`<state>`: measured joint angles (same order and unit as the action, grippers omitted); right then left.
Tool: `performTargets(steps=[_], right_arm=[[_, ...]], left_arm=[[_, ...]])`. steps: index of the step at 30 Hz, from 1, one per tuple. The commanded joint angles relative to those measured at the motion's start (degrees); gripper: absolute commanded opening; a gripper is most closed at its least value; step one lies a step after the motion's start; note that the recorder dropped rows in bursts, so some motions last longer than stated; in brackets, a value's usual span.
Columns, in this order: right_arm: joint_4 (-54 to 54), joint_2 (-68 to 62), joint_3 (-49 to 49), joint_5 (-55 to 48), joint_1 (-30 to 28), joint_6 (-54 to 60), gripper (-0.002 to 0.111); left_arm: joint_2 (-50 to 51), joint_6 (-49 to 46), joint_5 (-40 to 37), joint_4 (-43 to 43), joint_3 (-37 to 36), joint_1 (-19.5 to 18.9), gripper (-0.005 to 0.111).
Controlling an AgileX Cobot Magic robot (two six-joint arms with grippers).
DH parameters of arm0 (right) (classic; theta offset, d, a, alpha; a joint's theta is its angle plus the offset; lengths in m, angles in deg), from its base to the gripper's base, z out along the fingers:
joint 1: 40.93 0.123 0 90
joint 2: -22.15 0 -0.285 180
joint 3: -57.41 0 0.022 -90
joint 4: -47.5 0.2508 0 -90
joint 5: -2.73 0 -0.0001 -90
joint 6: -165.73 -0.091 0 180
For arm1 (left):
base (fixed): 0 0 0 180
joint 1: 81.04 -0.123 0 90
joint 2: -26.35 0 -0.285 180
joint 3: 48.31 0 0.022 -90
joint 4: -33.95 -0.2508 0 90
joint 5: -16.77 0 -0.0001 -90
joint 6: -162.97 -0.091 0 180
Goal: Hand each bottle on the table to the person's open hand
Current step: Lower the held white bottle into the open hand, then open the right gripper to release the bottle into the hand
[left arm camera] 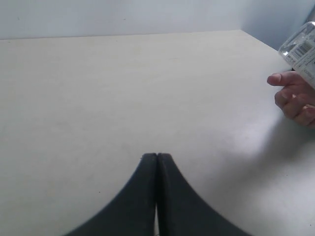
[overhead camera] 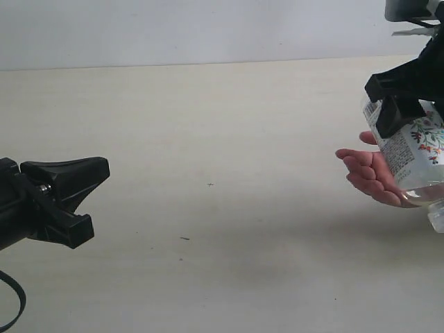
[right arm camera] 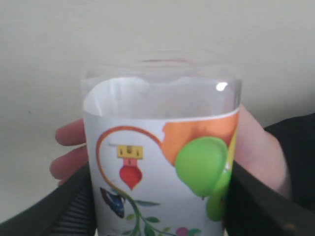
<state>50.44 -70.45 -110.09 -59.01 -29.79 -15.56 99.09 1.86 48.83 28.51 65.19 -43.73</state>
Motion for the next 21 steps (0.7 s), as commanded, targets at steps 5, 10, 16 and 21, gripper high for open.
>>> performTargets(steps=[5,10,16,21], right_arm=[[0.1,-2.7,0.3,4.0,0.2,-0.4,0.0],[0.1,-4.0,0.3,4.7,0.2,-0.4,0.0],[0.1,-5.2,0.3,6.5,0.2,-0.4,0.0],[0.1,-5.2,0.3,7.6,0.2,-0.4,0.0]], left_arm=[[-0.5,0.0,0.2,0.0,-0.1,-0.1,0.0],[-0.5,0.0,0.2,0.0,-0.1,-0.1,0.0],[-0.5,0.0,0.2,0.0,-0.1,-0.1,0.0],[-0.5,0.0,0.2,0.0,-0.1,-0.1,0.0]])
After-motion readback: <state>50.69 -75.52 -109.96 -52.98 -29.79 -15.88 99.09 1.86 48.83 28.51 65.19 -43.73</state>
